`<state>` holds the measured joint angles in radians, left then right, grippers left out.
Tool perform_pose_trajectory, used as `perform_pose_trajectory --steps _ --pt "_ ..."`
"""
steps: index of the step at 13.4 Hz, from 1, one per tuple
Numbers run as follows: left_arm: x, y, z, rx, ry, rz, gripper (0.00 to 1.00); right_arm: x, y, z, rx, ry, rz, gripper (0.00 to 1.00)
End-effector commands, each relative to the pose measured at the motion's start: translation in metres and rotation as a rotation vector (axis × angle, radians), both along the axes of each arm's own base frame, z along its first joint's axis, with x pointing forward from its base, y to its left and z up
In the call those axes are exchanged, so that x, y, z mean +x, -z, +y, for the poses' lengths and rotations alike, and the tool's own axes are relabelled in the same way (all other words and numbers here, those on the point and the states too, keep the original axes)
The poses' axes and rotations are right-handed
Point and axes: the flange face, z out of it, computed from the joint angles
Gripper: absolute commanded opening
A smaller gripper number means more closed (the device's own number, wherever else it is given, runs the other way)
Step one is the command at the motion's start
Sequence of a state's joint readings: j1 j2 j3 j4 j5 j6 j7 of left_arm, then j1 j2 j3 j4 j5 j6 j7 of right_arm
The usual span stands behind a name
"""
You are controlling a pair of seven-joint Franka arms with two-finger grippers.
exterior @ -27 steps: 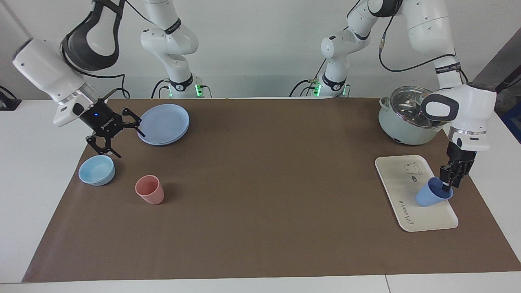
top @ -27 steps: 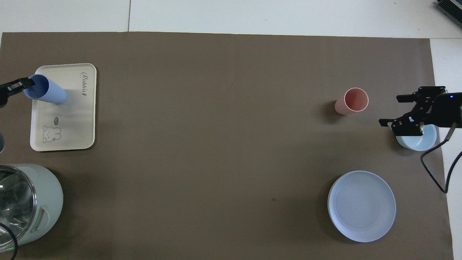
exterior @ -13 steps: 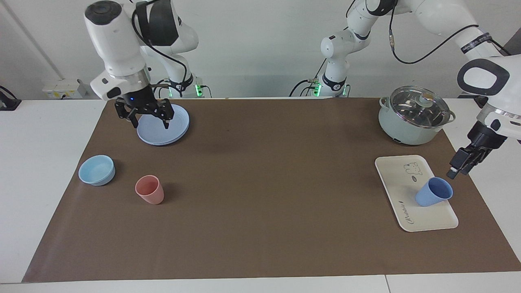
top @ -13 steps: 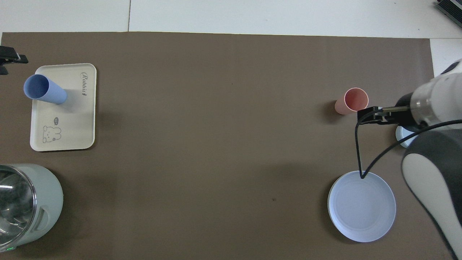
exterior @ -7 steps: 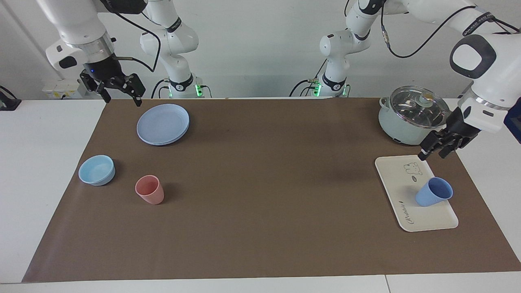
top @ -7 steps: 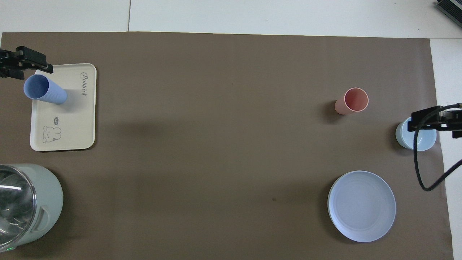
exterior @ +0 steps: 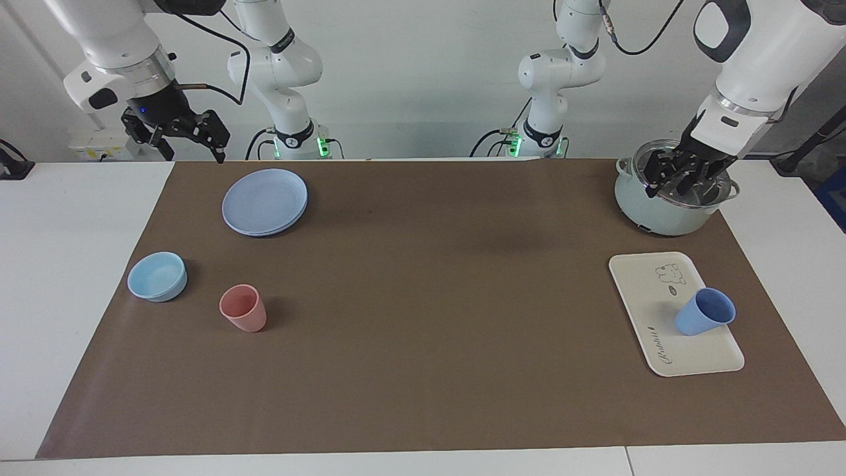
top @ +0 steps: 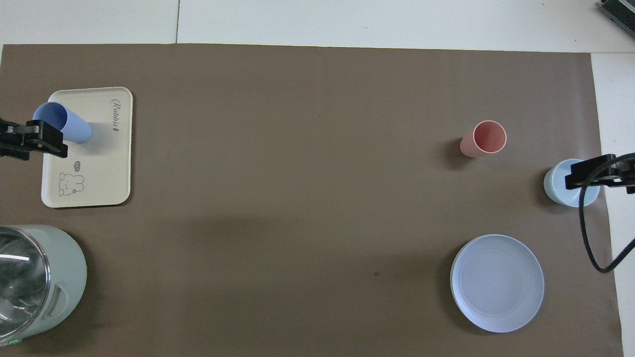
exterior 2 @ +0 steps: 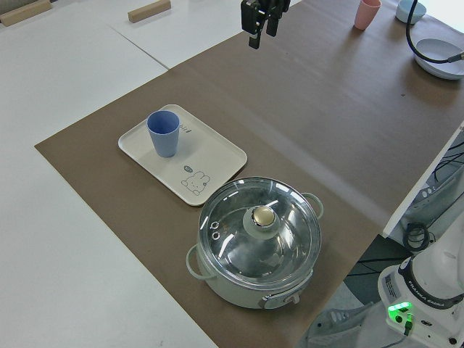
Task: Place cup on tray
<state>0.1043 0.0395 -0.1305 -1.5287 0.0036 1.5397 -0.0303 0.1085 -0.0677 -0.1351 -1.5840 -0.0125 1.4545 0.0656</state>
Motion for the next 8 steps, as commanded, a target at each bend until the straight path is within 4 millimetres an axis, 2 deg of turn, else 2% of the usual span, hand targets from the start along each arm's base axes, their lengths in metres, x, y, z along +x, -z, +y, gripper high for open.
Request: perform_pose_trajectory --steps 1,4,7,8 --pt "-0.0267 0.0054 0.0034 0.049 0.018 0.019 0.58 -0.0035 -0.0028 -0.0017 0.013 -0.019 0.002 1.00" --pt "-0.0254 0.0044 0.0001 0.050 0.037 0.007 0.68 -0.0041 -0.0011 0.0000 0.015 -0.022 0.004 1.00" --pt "-0.0240 0.0024 0.0017 0.048 0.092 -0.002 0.69 -0.0046 0.0002 0.0010 0.017 -0.024 0.007 1.00" --pt "-0.0223 0.0018 0.0033 0.046 0.089 -0.005 0.80 -0.0051 -0.0006 0.0002 0.017 -0.023 0.005 1.00"
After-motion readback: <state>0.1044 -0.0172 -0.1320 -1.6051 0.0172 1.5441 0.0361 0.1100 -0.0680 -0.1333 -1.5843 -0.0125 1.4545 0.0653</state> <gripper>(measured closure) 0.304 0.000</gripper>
